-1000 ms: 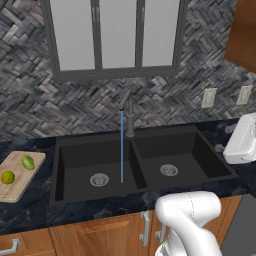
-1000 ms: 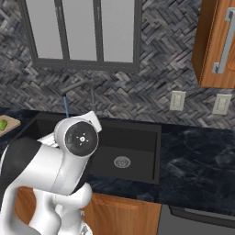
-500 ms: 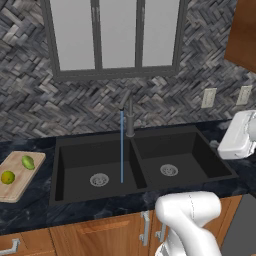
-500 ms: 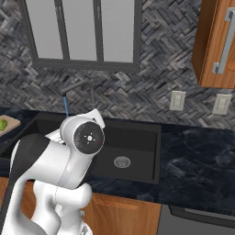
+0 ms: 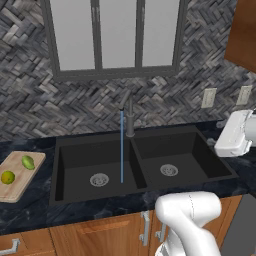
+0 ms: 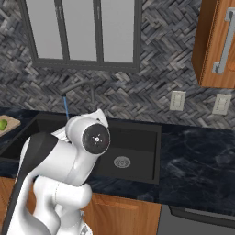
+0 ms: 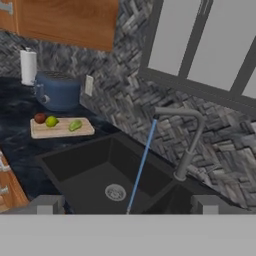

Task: Pick the mango, apple, pear from the sink and place them on the cutting board to airdry. Then turn off the sink faucet.

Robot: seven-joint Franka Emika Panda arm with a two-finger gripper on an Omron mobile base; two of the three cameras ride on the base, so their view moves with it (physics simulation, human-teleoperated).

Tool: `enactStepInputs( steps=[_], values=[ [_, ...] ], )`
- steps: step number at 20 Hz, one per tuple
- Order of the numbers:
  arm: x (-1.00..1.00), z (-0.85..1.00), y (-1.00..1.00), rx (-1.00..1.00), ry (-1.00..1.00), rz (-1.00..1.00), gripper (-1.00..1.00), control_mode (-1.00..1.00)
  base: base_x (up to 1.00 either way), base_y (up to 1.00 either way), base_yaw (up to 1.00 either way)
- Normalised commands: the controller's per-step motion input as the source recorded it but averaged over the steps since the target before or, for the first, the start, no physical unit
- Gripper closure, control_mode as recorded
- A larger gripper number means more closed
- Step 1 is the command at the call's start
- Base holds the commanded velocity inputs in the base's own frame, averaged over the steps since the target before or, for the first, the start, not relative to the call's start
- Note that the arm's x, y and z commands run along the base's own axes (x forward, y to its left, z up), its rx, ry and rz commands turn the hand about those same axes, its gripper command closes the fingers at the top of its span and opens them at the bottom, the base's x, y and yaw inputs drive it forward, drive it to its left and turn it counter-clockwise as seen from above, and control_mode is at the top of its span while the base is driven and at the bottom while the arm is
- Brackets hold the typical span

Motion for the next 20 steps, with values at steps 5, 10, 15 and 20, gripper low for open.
enactStepInputs(
  steps=[5,10,15,20],
  values=[
    [0.12,-0.16,0.16,0.03,-0.03,0.00,-1.00,-1.00,0.00,0.00,0.00],
    [0.21,-0.09,0.19,0.02,-0.03,0.00,-1.00,-1.00,0.00,0.00,0.00],
    [0.19,-0.16,0.04,0.03,-0.01,0.00,-1.00,-1.00,0.00,0.00,0.00],
    [0.21,-0.25,0.00,0.04,0.00,0.00,-1.00,-1.00,0.00,0.00,0.00]
  ],
)
